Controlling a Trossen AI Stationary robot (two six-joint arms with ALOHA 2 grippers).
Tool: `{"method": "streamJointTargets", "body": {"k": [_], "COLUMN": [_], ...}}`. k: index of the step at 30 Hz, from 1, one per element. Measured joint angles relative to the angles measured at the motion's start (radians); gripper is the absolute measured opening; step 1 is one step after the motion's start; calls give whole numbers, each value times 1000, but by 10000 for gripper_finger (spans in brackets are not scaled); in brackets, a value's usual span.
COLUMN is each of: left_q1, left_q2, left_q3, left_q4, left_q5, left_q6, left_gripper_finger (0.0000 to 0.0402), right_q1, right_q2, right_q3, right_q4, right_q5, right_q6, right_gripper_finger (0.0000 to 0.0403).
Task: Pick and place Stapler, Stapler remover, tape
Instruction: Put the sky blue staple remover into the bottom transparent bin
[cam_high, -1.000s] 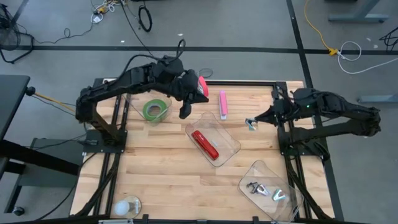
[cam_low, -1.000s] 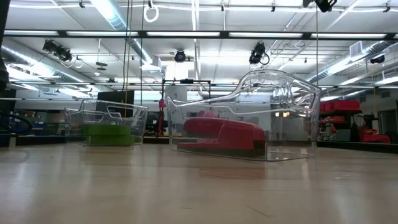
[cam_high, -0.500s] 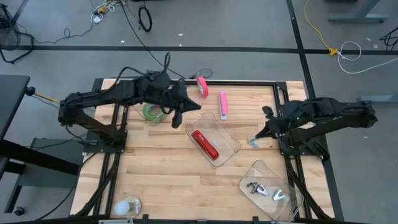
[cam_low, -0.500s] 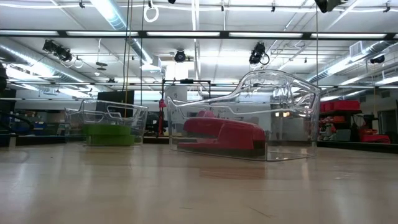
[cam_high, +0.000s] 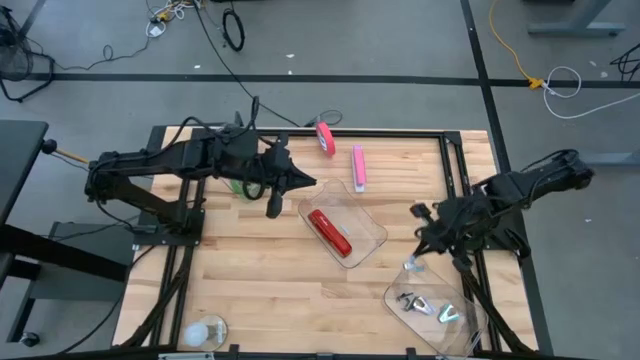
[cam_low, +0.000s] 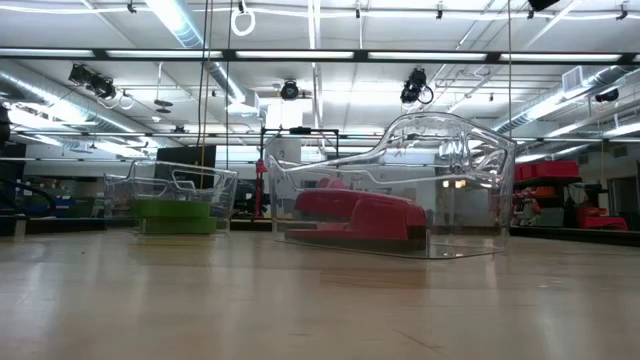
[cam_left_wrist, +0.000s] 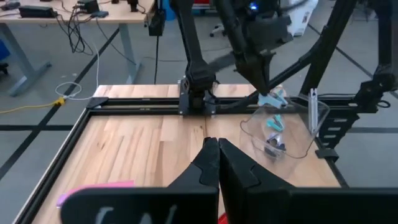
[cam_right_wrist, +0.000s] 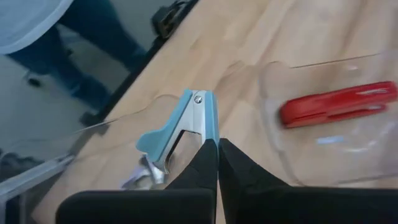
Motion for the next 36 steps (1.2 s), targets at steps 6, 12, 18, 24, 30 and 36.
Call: {"method": "streamJointTargets", "body": {"k": [6, 12, 18, 24, 30, 36], "left_q1": [-19, -20, -20, -20, -20, -20], "left_q2": [-1, 0, 0, 0, 0, 0], "left_q3": [0, 0, 0, 0, 0, 0], "left_q4": [-1, -1, -1, -1, -1, -1], "left_q5": [-24, -24, -24, -24, -24, -24], "left_q6": [-20, -26, -44, -45, -46, -55], "left_gripper_finger": [0, 0, 0, 0, 0, 0], "right_q1": [103, 184, 279, 374, 463, 524], "right_q2": [74, 149, 219, 297, 367, 422], "right_q3": [0, 0, 0, 0, 0, 0], "right_q4": [-15, -25, -24, 13, 120, 214], "right_q5": [-17, -50, -50, -52, -53, -53], "right_q6": [106, 183, 206, 235, 248, 279], "right_gripper_finger": [2, 2, 2, 2, 2, 2]}}
